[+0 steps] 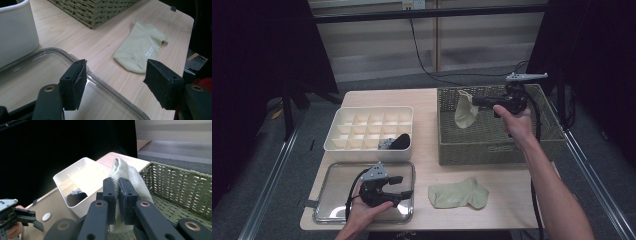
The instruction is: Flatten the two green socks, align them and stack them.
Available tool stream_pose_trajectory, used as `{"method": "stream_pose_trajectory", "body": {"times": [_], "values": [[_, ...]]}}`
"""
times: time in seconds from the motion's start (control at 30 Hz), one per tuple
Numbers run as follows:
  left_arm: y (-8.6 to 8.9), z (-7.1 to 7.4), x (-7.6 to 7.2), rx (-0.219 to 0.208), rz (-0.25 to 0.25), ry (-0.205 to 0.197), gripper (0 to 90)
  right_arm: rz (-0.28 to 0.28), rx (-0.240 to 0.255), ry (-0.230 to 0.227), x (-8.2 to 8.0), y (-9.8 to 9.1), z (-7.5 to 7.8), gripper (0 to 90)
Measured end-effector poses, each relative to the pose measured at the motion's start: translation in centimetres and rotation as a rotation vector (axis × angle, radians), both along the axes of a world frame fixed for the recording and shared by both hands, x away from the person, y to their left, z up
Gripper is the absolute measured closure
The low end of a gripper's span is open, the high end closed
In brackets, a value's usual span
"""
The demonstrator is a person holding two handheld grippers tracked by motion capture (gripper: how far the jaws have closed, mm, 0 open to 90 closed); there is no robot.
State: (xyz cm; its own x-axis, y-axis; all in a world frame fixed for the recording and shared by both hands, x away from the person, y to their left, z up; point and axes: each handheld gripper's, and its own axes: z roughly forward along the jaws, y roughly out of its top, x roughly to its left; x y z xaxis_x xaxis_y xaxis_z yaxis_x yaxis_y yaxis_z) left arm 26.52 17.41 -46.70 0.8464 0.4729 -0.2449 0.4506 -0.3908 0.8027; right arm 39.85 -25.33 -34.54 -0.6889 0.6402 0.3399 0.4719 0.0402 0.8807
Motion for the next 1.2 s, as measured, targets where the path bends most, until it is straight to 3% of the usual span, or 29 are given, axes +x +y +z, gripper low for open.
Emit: {"method": "stream_pose_trajectory", "body": {"times": [0.27,1.2], "values": [[0.0,0.0,0.0,0.015,0.0,-0.003,33.2,0.006,0.021,-0.021,-1.1,-0.2,0.7,84.7],[-0.6,-0.1,-0.1,0.006,0.002,-0.013,33.3,0.023,0.105,-0.102,-5.4,-0.6,3.8,84.8]]}}
